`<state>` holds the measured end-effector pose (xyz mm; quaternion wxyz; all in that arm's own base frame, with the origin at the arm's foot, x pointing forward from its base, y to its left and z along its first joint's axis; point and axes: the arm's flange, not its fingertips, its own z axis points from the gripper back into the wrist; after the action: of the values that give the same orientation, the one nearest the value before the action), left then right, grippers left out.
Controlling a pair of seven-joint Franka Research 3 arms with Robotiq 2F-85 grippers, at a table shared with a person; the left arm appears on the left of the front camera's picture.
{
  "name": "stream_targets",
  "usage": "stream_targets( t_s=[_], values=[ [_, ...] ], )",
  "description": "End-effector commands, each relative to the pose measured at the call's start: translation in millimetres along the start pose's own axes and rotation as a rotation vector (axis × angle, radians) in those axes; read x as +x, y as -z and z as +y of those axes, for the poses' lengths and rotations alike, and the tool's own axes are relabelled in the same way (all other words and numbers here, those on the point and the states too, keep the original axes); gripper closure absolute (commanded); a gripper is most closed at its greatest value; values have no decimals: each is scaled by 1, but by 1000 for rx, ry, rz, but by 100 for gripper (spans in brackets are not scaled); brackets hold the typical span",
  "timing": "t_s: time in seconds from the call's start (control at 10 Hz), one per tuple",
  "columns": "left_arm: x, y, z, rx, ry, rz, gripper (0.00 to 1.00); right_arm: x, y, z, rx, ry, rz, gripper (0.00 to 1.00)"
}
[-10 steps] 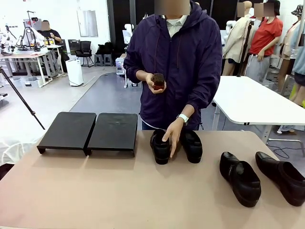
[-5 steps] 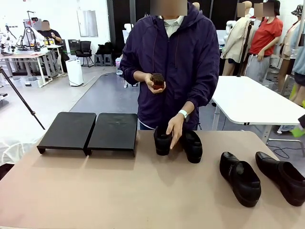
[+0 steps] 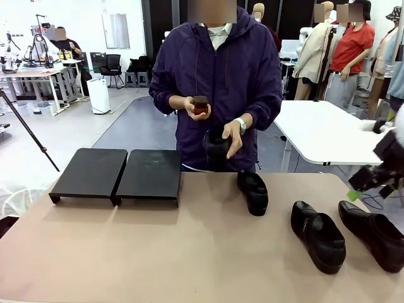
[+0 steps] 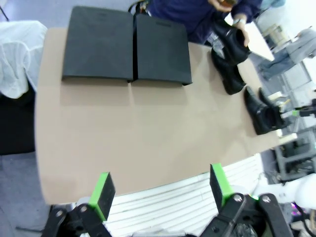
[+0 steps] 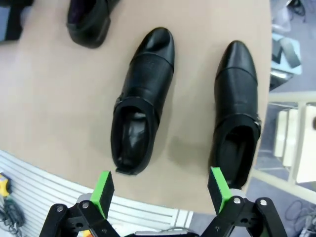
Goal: Organize the shoes by placing them on the stand.
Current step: Pick up one Shoe and place it in the middle of the table.
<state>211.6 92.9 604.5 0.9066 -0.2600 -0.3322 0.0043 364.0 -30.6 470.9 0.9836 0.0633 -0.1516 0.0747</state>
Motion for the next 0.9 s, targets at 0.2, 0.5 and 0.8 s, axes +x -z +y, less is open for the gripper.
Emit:
stream_targets(
  t_s=[0.2, 0.5, 0.8],
  values=[
    [2, -1, 0, -15, -6, -3, 0, 5, 78, 8, -5, 66, 17, 0],
    [2, -1, 0, -15, -6, -3, 0, 11, 107, 15, -1, 70, 84, 0],
    [2, -1, 0, -15, -6, -3, 0, 7, 123, 18, -27, 90, 115, 0]
  ],
)
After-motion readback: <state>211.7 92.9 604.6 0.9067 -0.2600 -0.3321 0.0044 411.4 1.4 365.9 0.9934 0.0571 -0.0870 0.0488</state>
